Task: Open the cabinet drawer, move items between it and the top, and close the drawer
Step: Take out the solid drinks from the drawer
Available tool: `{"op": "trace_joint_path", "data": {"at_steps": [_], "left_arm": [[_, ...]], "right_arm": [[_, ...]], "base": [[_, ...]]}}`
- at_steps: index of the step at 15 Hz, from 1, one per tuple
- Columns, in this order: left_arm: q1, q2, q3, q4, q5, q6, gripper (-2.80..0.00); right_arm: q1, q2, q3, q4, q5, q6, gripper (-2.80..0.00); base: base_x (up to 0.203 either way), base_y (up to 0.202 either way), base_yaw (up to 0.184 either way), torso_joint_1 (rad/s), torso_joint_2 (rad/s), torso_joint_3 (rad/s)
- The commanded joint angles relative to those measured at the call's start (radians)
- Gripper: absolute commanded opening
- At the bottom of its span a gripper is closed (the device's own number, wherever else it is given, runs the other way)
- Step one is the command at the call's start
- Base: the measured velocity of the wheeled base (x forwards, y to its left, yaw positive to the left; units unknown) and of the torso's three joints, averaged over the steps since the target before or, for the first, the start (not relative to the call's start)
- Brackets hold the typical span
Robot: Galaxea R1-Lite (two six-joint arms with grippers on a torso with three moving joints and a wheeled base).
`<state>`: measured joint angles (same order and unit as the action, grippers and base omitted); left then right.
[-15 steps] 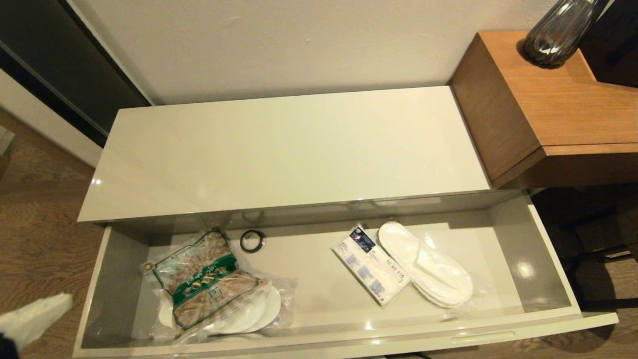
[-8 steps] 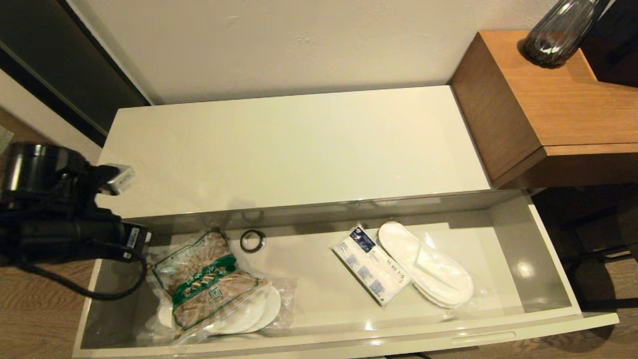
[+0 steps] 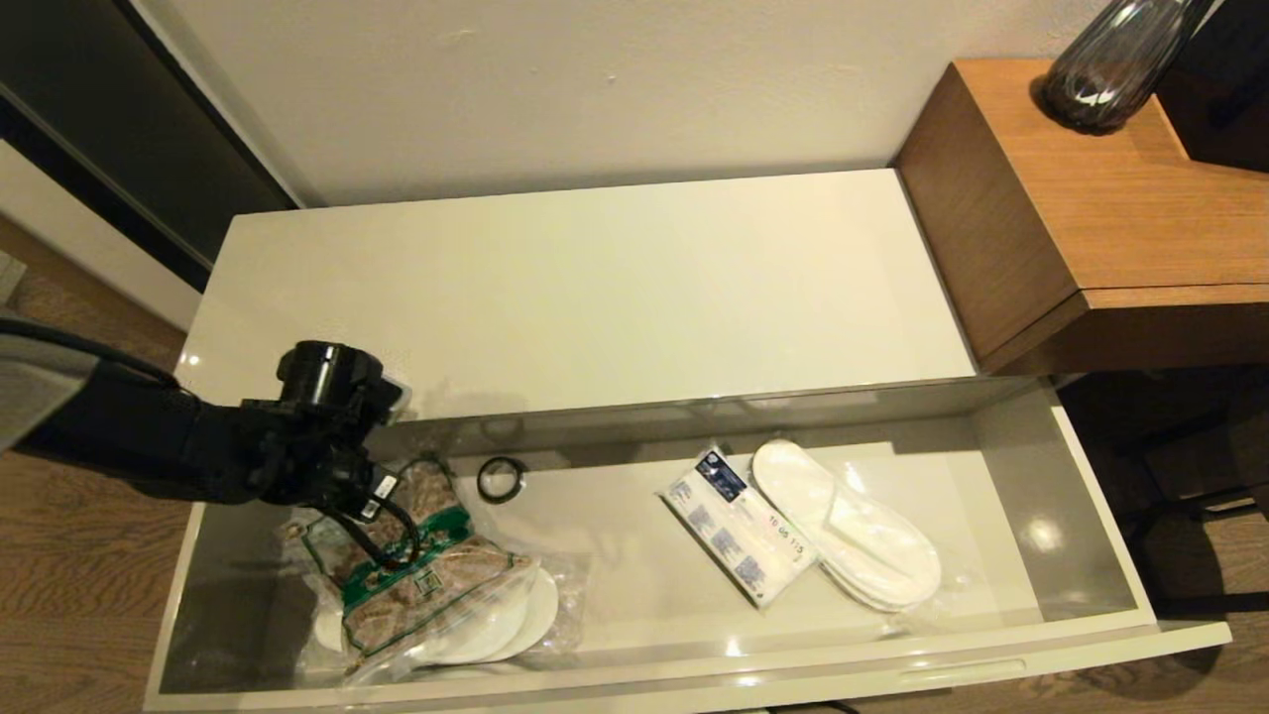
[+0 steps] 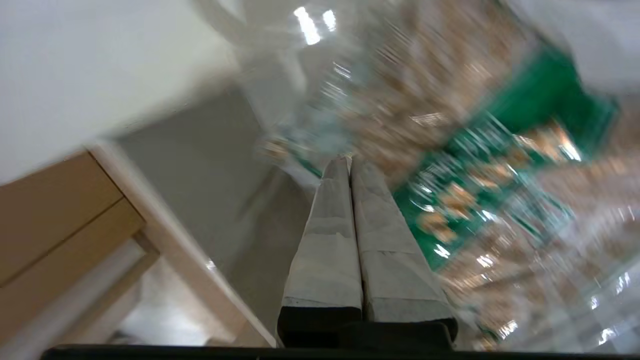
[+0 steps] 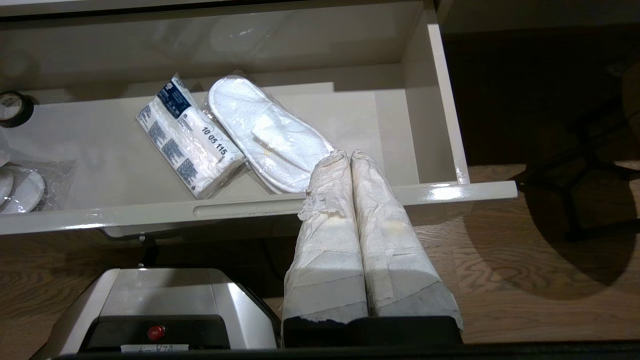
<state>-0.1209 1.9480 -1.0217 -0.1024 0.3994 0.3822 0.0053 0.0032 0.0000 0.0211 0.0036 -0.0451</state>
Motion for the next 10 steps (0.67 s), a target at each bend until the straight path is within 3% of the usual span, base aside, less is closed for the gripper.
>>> {"op": "trace_joint_path", "data": {"at_steps": [1,4,7,9,10], "left_arm": [[-0.02,0.026,0.0,0.023,0.006,0.001,-2.8],[-0.022,0.02,0.022,0.032,0.022,-0.012,-2.8],[-0.023,-0.008,0.123,0.023,0.066,-0.058,-2.8],[-0.079,-0.014,0.14,0.007,0.095,-0.101,-2.8],[-0.127,-0.001,0.141,0.007,0.101,-0.163,-2.8]], "right_arm": [[0.001,0.001,0.002,0.0,0.001,-0.001,-2.8],[0.001,0.001,0.002,0.0,-0.001,-0.001,-2.8],[0.001,0.001,0.002,0.0,0.001,-0.001,-2.8],[0.001,0.001,0.002,0.0,0.001,-0.001,-2.8],[0.001,0.001,0.002,0.0,0.001,-0.001,-2.8]], "base": [[0.0,0.0,0.0,0.0,0.0,0.0],[0.0,0.0,0.0,0.0,0.0,0.0],[0.0,0.0,0.0,0.0,0.0,0.0],[0.0,0.0,0.0,0.0,0.0,0.0],[0.0,0.0,0.0,0.0,0.0,0.0]]}}
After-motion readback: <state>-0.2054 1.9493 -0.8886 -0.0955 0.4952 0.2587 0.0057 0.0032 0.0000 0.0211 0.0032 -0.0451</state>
